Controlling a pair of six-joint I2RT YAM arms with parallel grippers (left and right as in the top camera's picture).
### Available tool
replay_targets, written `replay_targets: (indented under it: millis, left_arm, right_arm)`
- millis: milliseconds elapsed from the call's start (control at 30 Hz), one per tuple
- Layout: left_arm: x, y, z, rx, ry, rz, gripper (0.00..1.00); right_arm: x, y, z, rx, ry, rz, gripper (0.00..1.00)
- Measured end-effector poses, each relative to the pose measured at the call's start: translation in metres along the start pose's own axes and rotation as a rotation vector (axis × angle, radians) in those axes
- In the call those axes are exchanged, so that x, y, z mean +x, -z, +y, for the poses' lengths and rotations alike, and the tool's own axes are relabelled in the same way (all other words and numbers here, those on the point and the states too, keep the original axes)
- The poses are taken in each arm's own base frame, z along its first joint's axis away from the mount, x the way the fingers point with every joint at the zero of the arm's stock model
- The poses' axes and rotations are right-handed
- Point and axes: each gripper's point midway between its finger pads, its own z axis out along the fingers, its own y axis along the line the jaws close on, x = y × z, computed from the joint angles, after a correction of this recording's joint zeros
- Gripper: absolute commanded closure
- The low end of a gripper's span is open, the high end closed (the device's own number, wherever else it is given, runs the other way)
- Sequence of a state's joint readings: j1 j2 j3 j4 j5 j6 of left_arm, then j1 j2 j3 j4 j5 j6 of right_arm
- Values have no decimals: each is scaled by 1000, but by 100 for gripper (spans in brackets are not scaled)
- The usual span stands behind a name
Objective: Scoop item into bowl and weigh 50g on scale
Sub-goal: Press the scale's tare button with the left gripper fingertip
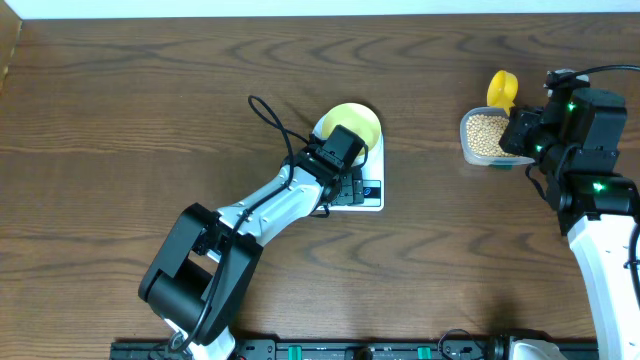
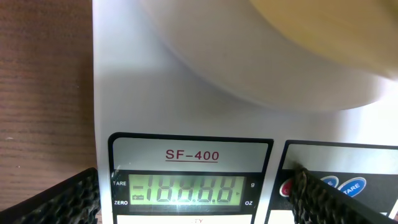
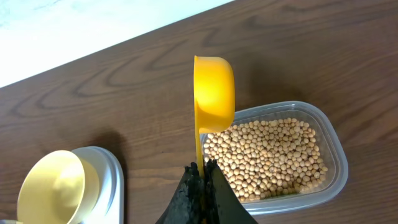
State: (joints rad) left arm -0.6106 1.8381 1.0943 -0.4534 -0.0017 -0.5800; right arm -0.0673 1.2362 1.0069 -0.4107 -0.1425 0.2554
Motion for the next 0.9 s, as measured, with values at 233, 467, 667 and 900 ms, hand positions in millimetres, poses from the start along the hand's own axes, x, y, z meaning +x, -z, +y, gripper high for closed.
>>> replay_targets:
  millis: [233,467,667,900]
  left_arm:
    - [0,0,0,-1,0,0,4]
    - [0,0,1,-6,0,-1,4]
    - [1,-2,1,-9,-1,5,4]
    - [0,-2,1,-13,-1,10,4]
  right_arm:
    - [0,0,0,0,0,0,99]
    - [0,0,0,0,0,1,99]
    - [3,0,-1,4,-2,14,99]
    - [5,0,-1,5,-3,19,99]
